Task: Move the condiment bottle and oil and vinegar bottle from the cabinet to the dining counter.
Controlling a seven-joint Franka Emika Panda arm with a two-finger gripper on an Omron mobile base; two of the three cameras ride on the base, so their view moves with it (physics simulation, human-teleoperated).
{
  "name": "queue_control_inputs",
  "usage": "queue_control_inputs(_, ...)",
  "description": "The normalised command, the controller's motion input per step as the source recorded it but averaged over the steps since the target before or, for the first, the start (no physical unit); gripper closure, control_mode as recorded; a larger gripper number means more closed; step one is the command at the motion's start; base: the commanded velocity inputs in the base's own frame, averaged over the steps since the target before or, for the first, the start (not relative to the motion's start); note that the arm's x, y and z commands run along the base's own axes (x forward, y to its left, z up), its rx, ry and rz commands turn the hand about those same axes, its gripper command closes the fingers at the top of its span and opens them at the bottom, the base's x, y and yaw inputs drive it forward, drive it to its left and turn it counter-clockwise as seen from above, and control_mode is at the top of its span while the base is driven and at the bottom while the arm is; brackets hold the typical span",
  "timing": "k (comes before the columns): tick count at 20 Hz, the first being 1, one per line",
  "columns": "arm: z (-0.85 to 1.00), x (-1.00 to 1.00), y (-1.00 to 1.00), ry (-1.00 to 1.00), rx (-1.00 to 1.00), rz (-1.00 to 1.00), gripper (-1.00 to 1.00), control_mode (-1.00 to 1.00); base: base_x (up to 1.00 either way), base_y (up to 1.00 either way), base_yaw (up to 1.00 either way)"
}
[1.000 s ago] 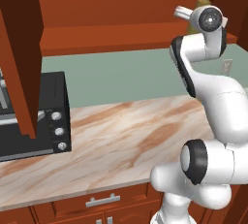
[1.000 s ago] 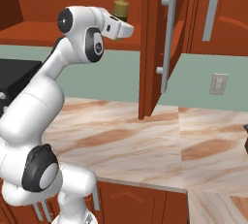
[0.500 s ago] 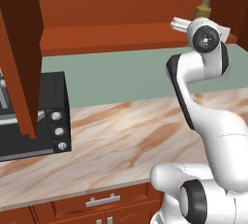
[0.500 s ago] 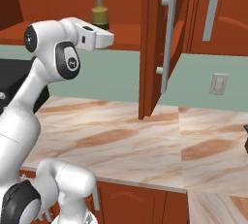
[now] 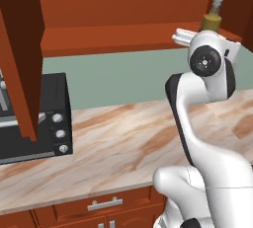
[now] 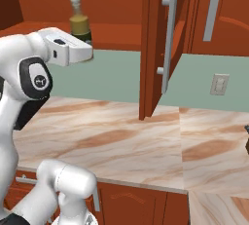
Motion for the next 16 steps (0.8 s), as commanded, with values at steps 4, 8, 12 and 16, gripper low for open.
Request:
queue_control_inputs(4, -0.02, -0.64, 0.34, 0.06, 0.00, -0.08, 1.00, -1.00, 0.00, 0.00, 0.00)
queue_control_inputs(8, -0.04, -0.66, 0.30, 0.01, 0.00, -0.03, 1.00, -1.00, 0.00, 0.00, 0.00)
queue_control_inputs(12, 0.00, -0.56, 0.21, 0.00, 0.00, -0.02, 1.00, -1.00, 0.00, 0.00, 0.00)
queue_control_inputs(16, -0.01, -0.09, 0.05, 0.02, 0.00, 0.00, 1.00, -1.00, 0.00, 0.00, 0.00)
